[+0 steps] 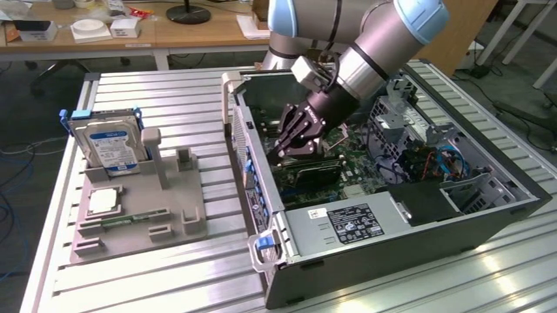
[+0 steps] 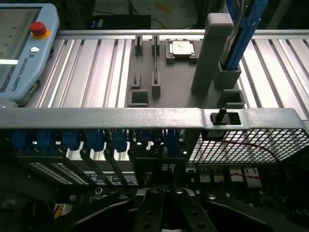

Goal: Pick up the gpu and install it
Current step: 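Press down on the gpu until it lock into place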

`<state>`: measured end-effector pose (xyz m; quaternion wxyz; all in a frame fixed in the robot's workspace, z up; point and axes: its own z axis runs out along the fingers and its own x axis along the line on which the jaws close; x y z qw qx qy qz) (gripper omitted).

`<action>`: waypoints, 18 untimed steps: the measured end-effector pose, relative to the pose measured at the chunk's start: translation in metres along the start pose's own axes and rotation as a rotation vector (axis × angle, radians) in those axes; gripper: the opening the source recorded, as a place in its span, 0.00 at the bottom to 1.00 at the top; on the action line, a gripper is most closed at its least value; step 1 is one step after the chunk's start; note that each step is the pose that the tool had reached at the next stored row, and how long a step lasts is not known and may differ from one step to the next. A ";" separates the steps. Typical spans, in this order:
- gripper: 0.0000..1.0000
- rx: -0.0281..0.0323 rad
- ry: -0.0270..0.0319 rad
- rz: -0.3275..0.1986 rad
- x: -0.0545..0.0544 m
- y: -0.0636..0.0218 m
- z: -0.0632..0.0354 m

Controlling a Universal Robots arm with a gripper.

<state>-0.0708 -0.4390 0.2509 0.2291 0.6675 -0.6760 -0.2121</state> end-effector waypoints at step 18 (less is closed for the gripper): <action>0.10 -0.1088 0.0028 -0.009 0.004 -0.0133 0.0061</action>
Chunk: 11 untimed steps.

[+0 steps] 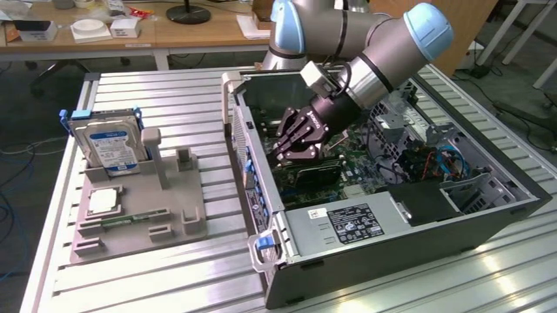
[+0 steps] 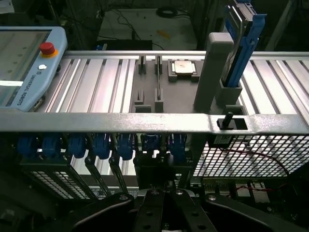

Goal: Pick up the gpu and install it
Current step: 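Press down on the gpu until it lock into place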

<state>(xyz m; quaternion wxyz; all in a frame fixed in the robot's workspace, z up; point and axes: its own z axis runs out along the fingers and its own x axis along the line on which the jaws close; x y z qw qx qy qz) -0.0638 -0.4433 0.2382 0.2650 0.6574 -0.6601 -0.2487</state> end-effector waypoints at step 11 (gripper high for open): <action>0.10 -0.1193 -0.0053 -0.010 0.000 -0.0078 -0.0070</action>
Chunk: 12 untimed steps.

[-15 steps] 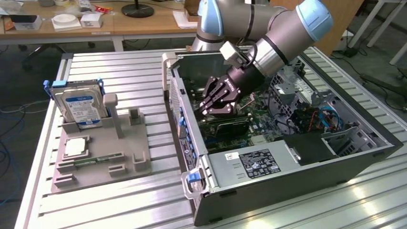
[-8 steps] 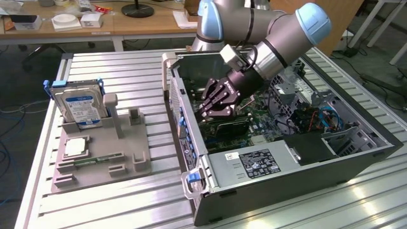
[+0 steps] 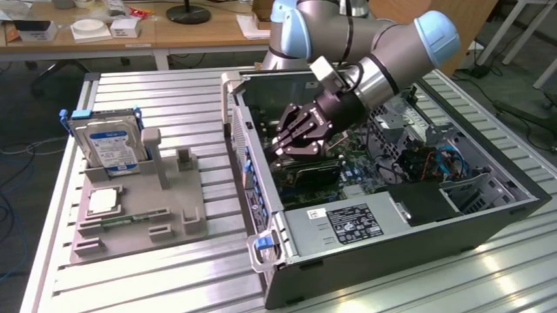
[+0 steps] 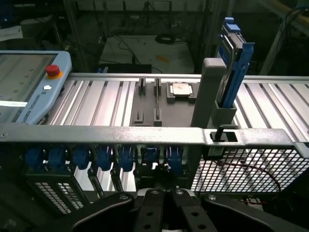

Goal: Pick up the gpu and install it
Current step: 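Press down on the gpu until it lock into place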

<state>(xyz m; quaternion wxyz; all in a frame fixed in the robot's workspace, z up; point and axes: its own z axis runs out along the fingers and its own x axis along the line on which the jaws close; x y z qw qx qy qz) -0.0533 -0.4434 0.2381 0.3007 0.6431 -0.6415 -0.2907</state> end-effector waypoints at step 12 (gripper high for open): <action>0.10 0.0400 -0.0012 -0.002 0.000 -0.0042 -0.0044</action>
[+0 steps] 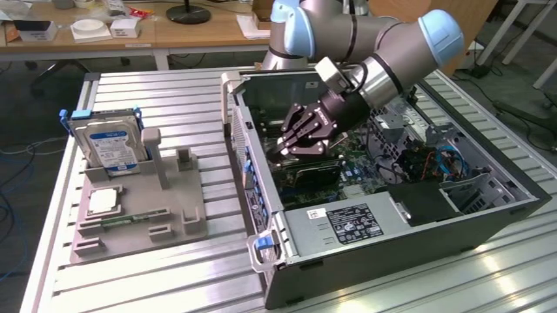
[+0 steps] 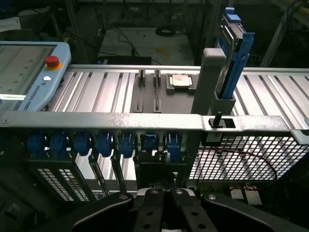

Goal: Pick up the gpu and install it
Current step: 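Press down on the gpu until it lock into place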

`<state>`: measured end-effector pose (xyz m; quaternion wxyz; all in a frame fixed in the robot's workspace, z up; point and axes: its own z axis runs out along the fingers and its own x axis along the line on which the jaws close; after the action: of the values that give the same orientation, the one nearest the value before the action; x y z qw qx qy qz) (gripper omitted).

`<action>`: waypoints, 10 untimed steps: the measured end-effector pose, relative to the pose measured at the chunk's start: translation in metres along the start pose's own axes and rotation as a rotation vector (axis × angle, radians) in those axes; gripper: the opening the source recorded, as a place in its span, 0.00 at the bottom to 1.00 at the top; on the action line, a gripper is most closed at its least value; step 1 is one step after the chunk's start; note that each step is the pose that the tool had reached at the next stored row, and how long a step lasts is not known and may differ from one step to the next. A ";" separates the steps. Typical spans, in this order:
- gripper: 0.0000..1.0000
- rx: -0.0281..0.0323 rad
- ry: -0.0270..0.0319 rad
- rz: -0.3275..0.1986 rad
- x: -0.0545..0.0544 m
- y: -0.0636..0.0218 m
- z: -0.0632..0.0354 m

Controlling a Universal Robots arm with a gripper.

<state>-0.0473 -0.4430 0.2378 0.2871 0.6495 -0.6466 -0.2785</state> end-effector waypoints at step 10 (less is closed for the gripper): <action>0.10 0.0952 0.0032 0.004 0.000 -0.0001 0.0001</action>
<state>-0.0473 -0.4429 0.2377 0.2574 0.6617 -0.6599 -0.2459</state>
